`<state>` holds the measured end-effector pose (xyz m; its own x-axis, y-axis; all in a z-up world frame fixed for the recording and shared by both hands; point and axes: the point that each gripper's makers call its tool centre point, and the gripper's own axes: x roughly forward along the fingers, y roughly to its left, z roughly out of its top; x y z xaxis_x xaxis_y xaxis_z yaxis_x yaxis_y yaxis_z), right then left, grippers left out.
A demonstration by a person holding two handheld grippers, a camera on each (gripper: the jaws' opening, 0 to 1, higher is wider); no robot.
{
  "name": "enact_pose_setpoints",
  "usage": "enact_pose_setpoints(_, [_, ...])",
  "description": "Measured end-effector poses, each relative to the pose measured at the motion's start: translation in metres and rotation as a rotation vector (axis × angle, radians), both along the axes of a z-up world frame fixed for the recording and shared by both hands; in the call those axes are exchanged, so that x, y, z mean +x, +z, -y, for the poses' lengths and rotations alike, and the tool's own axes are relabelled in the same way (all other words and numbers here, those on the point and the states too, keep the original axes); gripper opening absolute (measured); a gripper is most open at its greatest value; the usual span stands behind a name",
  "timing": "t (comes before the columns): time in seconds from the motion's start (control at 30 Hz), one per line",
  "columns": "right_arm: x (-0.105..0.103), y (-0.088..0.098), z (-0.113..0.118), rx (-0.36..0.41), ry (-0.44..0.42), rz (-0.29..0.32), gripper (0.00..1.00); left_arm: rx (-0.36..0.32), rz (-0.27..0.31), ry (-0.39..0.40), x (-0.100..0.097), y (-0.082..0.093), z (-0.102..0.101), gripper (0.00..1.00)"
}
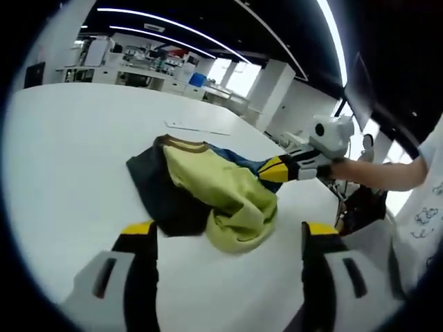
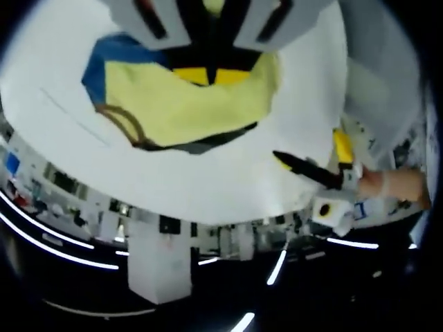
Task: Fold the garment on the visible template until the final outline fits inside the template.
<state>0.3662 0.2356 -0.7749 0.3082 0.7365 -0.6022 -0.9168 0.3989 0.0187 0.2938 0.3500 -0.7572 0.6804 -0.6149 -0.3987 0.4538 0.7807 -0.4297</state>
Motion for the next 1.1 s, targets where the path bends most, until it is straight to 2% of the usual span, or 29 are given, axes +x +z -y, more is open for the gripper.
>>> enact_pose_setpoints(0.2, [-0.004,-0.027,-0.003,-0.056,0.011,-0.042,0.0,-0.001,-0.001,0.006,-0.003,-0.001,-0.001,0.82])
enact_pose_setpoints(0.47, [-0.005,-0.034,0.0,-0.076,0.012,-0.059,0.0,-0.002,-0.002,0.01,-0.004,-0.001,-0.001,0.82])
enact_pose_setpoints(0.8, [-0.008,-0.021,0.01,-0.02,-0.013,-0.042,0.0,-0.002,0.005,0.002,-0.003,0.002,0.003,0.83])
enact_pose_setpoints(1.1, [-0.015,-0.003,0.024,0.054,-0.024,-0.017,0.2,0.006,0.013,-0.007,0.0,0.004,0.0,0.83])
